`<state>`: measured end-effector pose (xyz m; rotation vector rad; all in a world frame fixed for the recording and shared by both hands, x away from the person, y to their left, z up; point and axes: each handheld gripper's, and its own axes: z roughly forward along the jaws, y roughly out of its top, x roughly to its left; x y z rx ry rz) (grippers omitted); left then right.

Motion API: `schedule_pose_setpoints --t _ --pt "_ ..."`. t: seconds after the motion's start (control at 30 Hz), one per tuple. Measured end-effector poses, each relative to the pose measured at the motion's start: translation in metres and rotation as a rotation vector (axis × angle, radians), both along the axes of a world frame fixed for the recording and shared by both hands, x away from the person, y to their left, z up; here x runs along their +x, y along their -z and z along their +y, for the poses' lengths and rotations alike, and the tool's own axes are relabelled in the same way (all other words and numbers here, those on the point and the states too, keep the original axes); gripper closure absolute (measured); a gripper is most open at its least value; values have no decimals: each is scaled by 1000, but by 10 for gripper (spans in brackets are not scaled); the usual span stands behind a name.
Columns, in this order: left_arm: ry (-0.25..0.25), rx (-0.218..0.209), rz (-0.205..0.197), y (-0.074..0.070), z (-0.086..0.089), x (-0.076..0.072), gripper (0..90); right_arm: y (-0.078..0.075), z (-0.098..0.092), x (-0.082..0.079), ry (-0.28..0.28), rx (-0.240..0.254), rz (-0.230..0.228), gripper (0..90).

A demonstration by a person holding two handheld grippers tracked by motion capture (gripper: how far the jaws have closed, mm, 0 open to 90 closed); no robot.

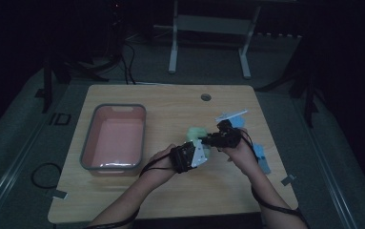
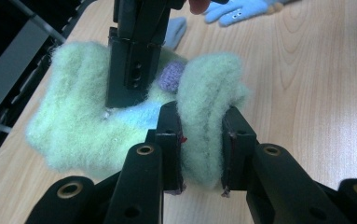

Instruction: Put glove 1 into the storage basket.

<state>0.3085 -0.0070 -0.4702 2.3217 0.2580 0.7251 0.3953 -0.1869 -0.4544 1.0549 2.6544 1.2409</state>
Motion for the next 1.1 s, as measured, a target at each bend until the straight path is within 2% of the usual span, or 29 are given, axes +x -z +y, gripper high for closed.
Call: schedule_pose_setpoints --t 0.17,0.47,0.53,0.77,0.8,0.97,1.03,1.07,1.1 --pt "-15 -7 -5 -7 9 1 737 -7 10 3 -17 4 -3 733" --pt "-33 13 -32 -23 28 3 739 -24 31 10 -47 0 -25 732" --pt "-40 27 -39 -27 34 3 739 -30 43 12 -60 -4 -35 733" --pt "-77 14 -41 -35 58 2 739 -40 67 15 -88 -10 -43 733" --pt "-82 18 -42 -36 62 1 739 -42 76 17 -98 -8 -40 732" --pt "-104 40 -49 -37 77 -1 738 -43 92 19 -120 -12 -40 732" --pt "-118 46 -44 -37 89 -1 739 -42 106 21 -134 -14 -38 732" --pt "-118 46 -44 -37 89 -1 738 -42 106 21 -134 -14 -38 732" --pt "-130 44 -41 -38 97 -2 738 -43 117 21 -147 -16 -42 732"
